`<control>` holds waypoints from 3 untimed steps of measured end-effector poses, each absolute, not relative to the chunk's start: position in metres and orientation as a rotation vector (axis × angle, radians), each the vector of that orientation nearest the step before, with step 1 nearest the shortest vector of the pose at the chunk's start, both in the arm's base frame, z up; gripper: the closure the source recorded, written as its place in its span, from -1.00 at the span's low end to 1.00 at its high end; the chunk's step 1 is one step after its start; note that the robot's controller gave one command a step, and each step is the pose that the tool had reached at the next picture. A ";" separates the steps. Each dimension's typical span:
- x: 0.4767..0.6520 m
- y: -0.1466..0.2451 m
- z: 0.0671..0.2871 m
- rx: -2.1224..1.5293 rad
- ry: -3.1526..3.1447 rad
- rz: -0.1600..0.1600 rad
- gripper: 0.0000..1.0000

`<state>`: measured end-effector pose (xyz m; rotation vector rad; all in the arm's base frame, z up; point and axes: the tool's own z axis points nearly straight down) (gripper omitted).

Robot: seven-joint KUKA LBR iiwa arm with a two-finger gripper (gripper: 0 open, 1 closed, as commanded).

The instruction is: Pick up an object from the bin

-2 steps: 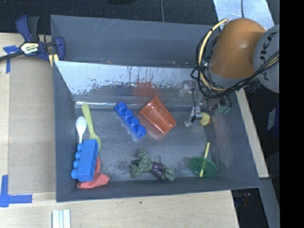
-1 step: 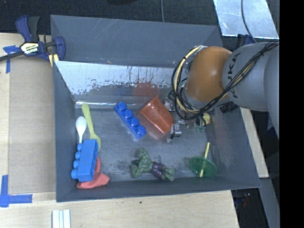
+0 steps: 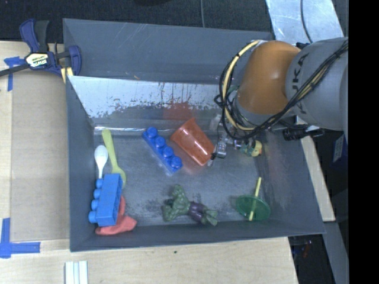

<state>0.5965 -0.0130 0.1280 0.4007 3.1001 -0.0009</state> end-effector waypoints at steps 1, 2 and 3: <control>0.593 -0.008 0.122 0.386 3.110 0.000 -1.00; 0.598 0.064 0.079 0.804 3.017 0.005 -1.00; 0.591 0.013 0.072 0.731 3.038 -0.003 1.00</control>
Offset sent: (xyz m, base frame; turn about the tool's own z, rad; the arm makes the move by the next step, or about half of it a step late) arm 0.0009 0.0905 -0.0580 0.2714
